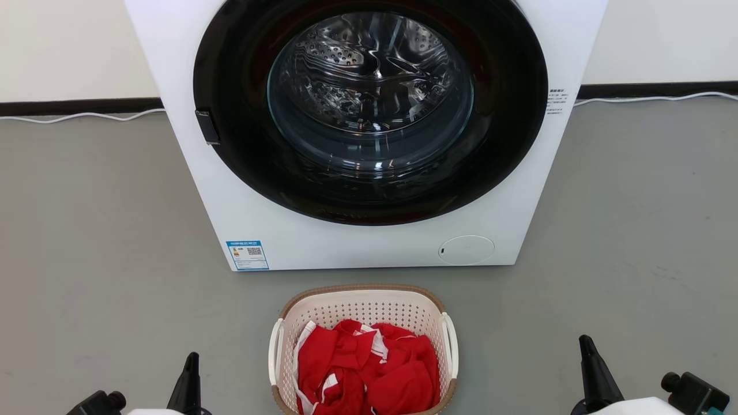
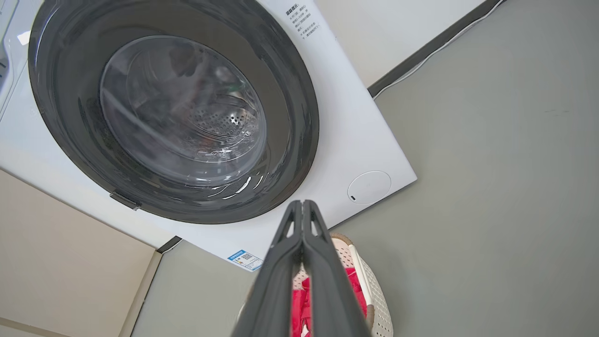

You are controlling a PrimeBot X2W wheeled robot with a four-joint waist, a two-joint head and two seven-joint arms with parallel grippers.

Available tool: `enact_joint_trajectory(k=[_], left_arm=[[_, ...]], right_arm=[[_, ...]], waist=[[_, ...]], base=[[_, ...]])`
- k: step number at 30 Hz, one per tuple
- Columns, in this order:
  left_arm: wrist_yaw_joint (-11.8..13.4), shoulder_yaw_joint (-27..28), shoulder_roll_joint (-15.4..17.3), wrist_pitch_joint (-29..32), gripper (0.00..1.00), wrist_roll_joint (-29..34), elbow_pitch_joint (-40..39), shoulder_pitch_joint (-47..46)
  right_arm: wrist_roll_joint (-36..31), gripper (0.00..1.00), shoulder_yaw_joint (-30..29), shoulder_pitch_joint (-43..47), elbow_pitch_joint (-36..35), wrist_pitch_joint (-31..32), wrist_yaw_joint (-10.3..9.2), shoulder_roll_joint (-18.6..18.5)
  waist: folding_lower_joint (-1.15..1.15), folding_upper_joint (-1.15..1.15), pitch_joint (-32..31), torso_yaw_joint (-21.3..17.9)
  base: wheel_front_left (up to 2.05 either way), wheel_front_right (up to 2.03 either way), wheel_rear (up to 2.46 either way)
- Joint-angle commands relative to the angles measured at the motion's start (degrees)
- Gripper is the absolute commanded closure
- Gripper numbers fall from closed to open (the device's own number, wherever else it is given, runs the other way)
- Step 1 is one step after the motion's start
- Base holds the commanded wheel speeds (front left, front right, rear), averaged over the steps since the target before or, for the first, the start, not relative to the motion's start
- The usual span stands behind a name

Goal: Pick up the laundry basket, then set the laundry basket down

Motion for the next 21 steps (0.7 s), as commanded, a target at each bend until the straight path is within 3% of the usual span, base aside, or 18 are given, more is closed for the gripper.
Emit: enact_joint_trajectory(k=[1, 21], left_arm=[[-0.4, 1.1, 0.3, 0.4, 1.00, -1.5, -1.8, -3.1], [-1.0, 2.3, -0.2, 3.8, 1.00, -12.3, -3.0, -4.5]], right_arm=[[1.8, 1.00, 0.1, -2.8, -1.7, 0.4, 0.12, -0.6], [15.3, 1.00, -0.9, -4.5, -2.3, 3.8, 0.16, -0.7]], waist=[[-0.01, 0.00, 0.0, 0.0], [-0.01, 0.00, 0.2, 0.2]], base=[[0.00, 0.00, 0.00], [0.00, 0.00, 0.00]])
